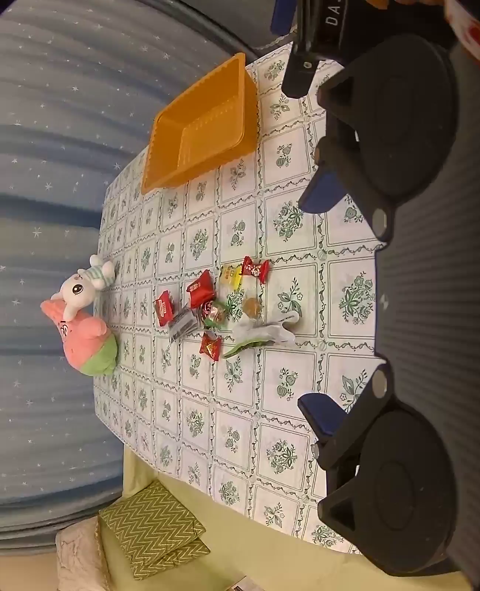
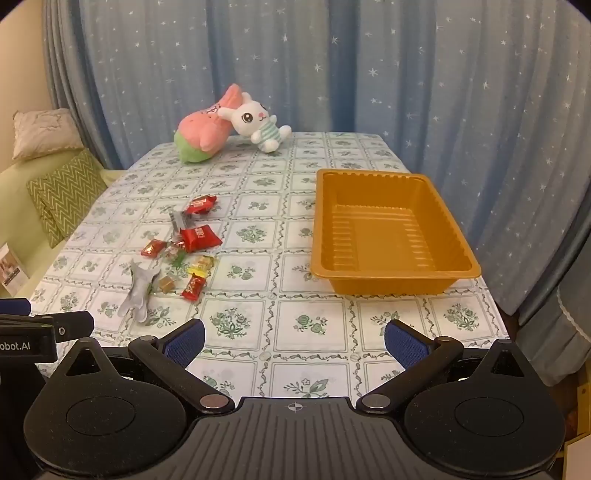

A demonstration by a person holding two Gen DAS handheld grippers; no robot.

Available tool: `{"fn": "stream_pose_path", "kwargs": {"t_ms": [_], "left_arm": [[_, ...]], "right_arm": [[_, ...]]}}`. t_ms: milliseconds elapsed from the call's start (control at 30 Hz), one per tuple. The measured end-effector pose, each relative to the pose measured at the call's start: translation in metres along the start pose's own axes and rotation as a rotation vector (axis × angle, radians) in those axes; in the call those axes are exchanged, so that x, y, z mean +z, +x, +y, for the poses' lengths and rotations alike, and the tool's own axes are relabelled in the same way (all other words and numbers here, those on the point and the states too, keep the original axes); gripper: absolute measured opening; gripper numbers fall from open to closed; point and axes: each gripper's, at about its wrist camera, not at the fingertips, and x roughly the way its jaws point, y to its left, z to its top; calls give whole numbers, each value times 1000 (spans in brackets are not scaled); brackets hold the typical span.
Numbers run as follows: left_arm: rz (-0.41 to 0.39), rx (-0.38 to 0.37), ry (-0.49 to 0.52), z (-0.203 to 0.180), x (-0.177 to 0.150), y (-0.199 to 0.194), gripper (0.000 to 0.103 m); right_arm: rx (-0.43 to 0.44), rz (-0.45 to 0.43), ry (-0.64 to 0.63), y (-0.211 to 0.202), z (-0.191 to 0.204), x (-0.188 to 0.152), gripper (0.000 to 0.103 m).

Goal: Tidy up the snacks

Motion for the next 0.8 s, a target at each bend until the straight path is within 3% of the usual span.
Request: {"fn": "stream_pose_path", "kwargs": {"t_ms": [800], "left_arm": [[-5,-2,2,-2,2,-1,103]], "right_arm": [[-7,13,-3,1,0,1,103]]}}
